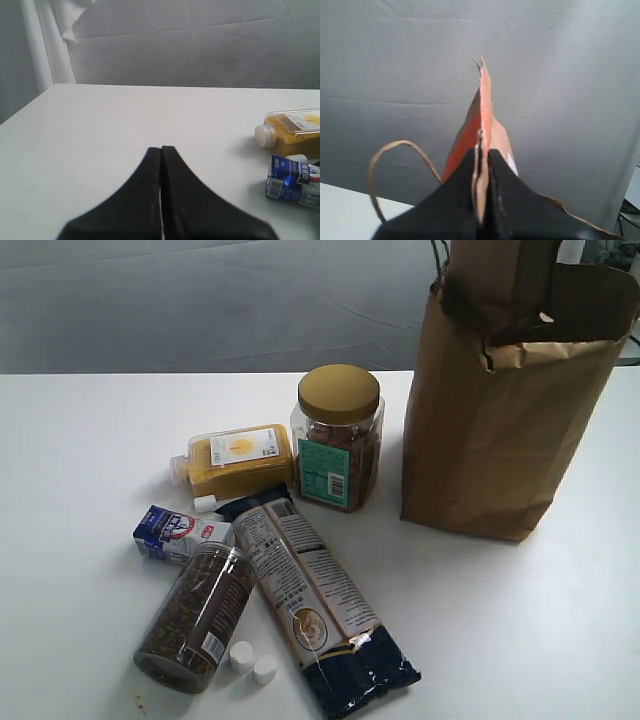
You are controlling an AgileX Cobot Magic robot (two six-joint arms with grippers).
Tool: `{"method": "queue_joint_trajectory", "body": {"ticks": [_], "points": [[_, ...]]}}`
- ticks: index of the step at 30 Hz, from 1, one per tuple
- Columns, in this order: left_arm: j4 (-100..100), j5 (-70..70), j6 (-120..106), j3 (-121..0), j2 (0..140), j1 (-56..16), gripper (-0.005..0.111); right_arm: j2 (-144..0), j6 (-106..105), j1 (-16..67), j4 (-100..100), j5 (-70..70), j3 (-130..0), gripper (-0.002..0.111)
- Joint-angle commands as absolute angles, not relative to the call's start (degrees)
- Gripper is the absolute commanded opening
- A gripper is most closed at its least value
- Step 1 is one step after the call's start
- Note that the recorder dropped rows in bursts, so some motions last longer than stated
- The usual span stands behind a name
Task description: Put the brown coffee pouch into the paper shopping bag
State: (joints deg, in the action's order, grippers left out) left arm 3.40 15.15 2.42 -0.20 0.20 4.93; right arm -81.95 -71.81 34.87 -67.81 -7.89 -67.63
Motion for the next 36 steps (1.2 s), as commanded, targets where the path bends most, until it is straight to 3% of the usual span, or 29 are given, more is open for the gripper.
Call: {"method": "queue_joint_trajectory", "body": {"ticks": [1, 5, 7, 11, 13, 16, 19, 22, 23, 36], "points": [[3.7, 14.9, 2.6, 0.0, 0.0, 5.1, 0.0, -81.7, -72.2, 34.8, -66.5, -12.1, -68.6, 0.0], [3.7, 14.9, 2.6, 0.0, 0.0, 5.1, 0.0, -81.7, -72.2, 34.8, -66.3, -12.2, -68.6, 0.005], [3.7, 14.9, 2.6, 0.0, 0.0, 5.1, 0.0, -81.7, -72.2, 34.8, -66.2, -11.3, -68.6, 0.018], [3.7, 14.9, 2.6, 0.0, 0.0, 5.1, 0.0, -81.7, -72.2, 34.8, -66.9, -10.9, -68.5, 0.06], [3.7, 14.9, 2.6, 0.0, 0.0, 5.1, 0.0, -81.7, -72.2, 34.8, -68.2, -10.9, -68.5, 0.07], [3.7, 14.9, 2.6, 0.0, 0.0, 5.1, 0.0, -80.7, -72.2, 34.8, -71.1, -10.4, -68.5, 0.062], [3.7, 14.9, 2.6, 0.0, 0.0, 5.1, 0.0, -78.6, -72.2, 34.8, -73.0, -10.0, -68.5, 0.037], [3.7, 14.9, 2.6, 0.0, 0.0, 5.1, 0.0, -75.6, -72.2, 34.8, -72.8, -8.7, -65.9, 0.004], [3.7, 14.9, 2.6, 0.0, 0.0, 5.1, 0.0, -74.7, -72.2, 34.8, -72.7, -8.7, -64.5, 0.0], [3.7, 14.9, 2.6, 0.0, 0.0, 5.1, 0.0, -60.2, -71.3, 34.8, -72.8, -11.1, -42.7, 0.0]]}}
